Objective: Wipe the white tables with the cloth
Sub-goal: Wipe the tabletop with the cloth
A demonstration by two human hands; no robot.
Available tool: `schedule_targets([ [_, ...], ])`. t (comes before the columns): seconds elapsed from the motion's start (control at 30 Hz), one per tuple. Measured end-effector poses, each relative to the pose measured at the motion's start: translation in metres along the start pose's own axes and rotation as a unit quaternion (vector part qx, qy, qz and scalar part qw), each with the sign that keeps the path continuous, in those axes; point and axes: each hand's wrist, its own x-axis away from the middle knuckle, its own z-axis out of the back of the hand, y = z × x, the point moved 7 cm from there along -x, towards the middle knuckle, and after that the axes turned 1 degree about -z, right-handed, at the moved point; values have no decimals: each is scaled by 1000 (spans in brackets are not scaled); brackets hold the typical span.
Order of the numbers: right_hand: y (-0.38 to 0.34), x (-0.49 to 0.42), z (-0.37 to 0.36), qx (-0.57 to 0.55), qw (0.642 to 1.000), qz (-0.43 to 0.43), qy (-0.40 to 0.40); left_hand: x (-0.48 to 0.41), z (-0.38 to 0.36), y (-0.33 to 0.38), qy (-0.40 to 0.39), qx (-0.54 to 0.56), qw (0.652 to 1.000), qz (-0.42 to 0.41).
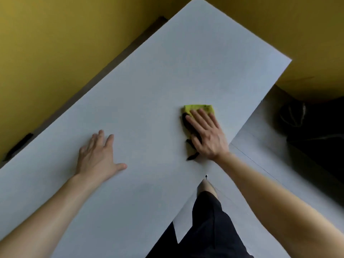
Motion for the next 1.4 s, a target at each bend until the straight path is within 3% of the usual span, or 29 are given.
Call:
schedule_targets([
  [0.1, 68, -6, 24, 22, 985, -165, 36, -28, 27, 48, 13, 8, 999, -45],
  [0.2, 23, 5, 11, 13, 966, -249, 72, -62, 55, 91, 24, 34, 997, -72],
  [0.23, -4, 13, 3, -2, 974, -220, 58, -74, 66, 106, 26, 39, 996, -79],
  [0.33, -54, 38, -13, -42, 999, -22, -19, -112, 102, 148, 31, 47, 995, -84],
  [0.43, -22, 34, -7, -49, 985, 135, -95, -143, 122, 169, 10, 56, 998, -37],
  [0.5, 27, 12, 3, -50, 978, 171, -109, -154, 122, 174, 9, 38, 999, -9],
  [0.57, 97, -31, 24, -33, 991, 114, -68, -160, 119, 175, 18, 17, 1000, -7],
  [0.67, 181, -99, 50, 17, 999, -48, -15, -161, 114, 170, 28, 10, 1000, -6],
  [0.73, 187, -122, 51, 21, 991, -132, 18, -165, 114, 170, 27, 2, 1000, -2],
  [0.8, 151, -114, 43, 7, 988, -149, 34, -168, 114, 172, 22, 0, 1000, 1],
  [0.87, 90, -84, 24, -37, 999, -16, -22, -168, 113, 170, 19, -4, 1000, 11],
  [0.97, 52, -44, 10, -59, 957, 252, -133, -168, 113, 171, 17, -6, 1000, 19],
  [1.03, 89, -53, 17, -56, 943, 294, -148, -169, 114, 173, 13, -6, 1000, 24],
  [1.1, 151, -76, 32, -45, 970, 209, -116, -171, 114, 173, 8, -6, 1000, 30],
  [1.2, 239, -101, 63, -7, 1000, 12, -27, -171, 112, 172, 3, 4, 999, 37],
  [1.3, 227, -104, 64, 13, 992, -125, 16, -171, 113, 172, -8, 12, 999, 43],
  [1.33, 203, -100, 59, 4, 992, -126, 19, -171, 115, 173, -14, 13, 999, 44],
  [1.4, 142, -84, 42, -38, 999, -27, -11, -169, 120, 176, -30, 3, 998, 48],
])
